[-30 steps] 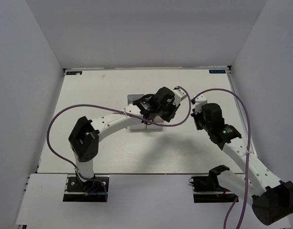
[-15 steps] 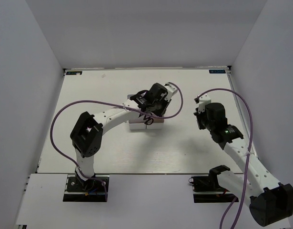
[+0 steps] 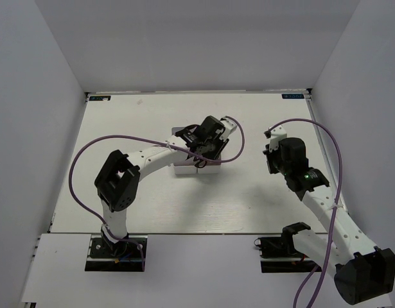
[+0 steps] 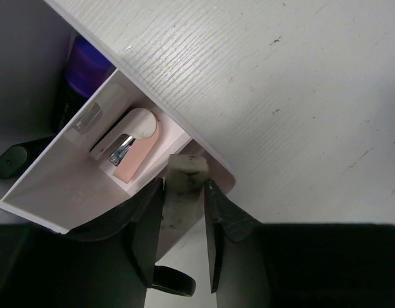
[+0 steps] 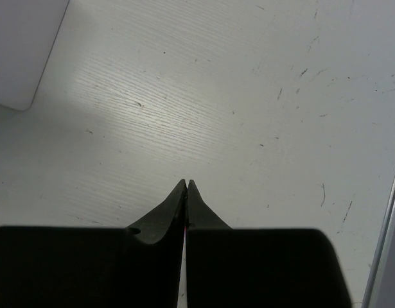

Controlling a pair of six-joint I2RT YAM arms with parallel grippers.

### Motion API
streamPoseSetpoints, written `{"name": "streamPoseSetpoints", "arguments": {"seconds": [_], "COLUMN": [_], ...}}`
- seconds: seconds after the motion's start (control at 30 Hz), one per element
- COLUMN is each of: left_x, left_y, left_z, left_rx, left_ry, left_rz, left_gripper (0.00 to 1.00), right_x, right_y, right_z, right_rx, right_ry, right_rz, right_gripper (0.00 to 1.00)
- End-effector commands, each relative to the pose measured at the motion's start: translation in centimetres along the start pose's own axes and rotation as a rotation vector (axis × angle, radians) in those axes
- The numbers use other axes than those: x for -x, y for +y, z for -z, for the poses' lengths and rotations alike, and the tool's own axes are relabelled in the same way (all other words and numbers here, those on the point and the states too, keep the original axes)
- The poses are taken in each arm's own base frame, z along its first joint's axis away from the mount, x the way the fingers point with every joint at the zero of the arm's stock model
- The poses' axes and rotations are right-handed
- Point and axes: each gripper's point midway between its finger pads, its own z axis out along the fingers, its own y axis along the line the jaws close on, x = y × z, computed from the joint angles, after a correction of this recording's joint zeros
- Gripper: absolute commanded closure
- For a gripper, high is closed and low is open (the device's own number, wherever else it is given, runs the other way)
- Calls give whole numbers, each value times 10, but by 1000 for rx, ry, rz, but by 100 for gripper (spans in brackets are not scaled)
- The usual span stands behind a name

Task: Sort the stationery into containers
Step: Place the stationery in the storage box, then reset both arms

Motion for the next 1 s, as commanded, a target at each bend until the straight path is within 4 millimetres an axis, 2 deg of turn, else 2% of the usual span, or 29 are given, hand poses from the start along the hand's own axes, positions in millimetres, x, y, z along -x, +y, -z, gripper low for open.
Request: {"name": "streamPoseSetpoints", "arguments": {"seconds": [0.0, 0.03, 0.1, 0.27, 0.33, 0.37, 0.43, 0.47, 0.5, 0.53, 0.57, 0.6, 0.63, 0.67, 0.7, 0.73, 0.77, 0.8, 0.87, 0.9, 0.93, 0.97], "left_x": [13, 16, 19, 30, 35, 42, 47, 62, 58, 62, 62, 59, 56, 50, 42, 37, 31, 13, -5, -27, -37, -56], "left_y": [6, 8, 8, 8, 6, 3, -9, -13, -19, -33, -36, -40, -42, -39, -37, -34, -26, -18, 5, 13, 19, 39], "left_z": [16, 17, 18, 24, 28, 37, 44, 57, 62, 68, 87, 93, 108, 121, 137, 145, 151, 174, 186, 203, 207, 215], "left_rx": [24, 28, 29, 31, 22, 13, -7, -15, -36, -61, -66, -60, -64, -45, -50, -35, -11, 1, 67, 79, 98, 144], "left_ry": [-42, -46, -49, -63, -77, -99, -121, -174, -163, -182, -208, -216, -239, -262, -280, -288, -292, -311, -302, -314, -306, -302], "left_rz": [-1, -1, -2, -7, -4, -4, -19, -20, -22, -36, -32, -34, -32, 7, 24, 54, 72, 99, 142, 154, 183, 234], "left_gripper": [57, 49, 45, 44, 52, 69, 88, 98, 98, 98, 97, 90, 75, 36, 19, 9, 1, 0, 0, 0, 0, 0], "right_x": [5, 5, 5, 4, 3, 3, 3, 3, 2, 2, 1, -3, -1, -1, -2, -1, 0, 4, 7, 5, 3, 3], "right_y": [1, 1, 1, 3, 5, 4, 7, 10, 10, 10, 17, 19, 21, 21, 21, 20, 18, 16, 15, 14, 14, 13], "right_z": [1, 0, 1, 1, 1, 1, 1, 1, 1, 1, 2, -1, 1, 1, 1, -1, 0, 0, 0, 0, -1, -1], "right_rx": [10, 10, 16, 29, 40, 38, 58, 72, 80, 81, 121, 134, 141, 147, 144, 131, 122, 110, 97, 94, 92, 89], "right_ry": [-30, -30, -29, -27, -27, -25, -25, -23, -20, -23, -24, -6, -19, -14, -10, -9, -8, -18, -30, -22, -25, -36], "right_rz": [-25, -28, -28, -30, -27, -27, -24, -22, -19, -19, -15, -13, -8, -19, -28, -54, -67, -84, -118, -125, -124, -116], "right_gripper": [100, 100, 100, 95, 92, 90, 75, 69, 54, 45, 37, 28, 17, 11, 10, 10, 10, 10, 10, 10, 10, 10]}}
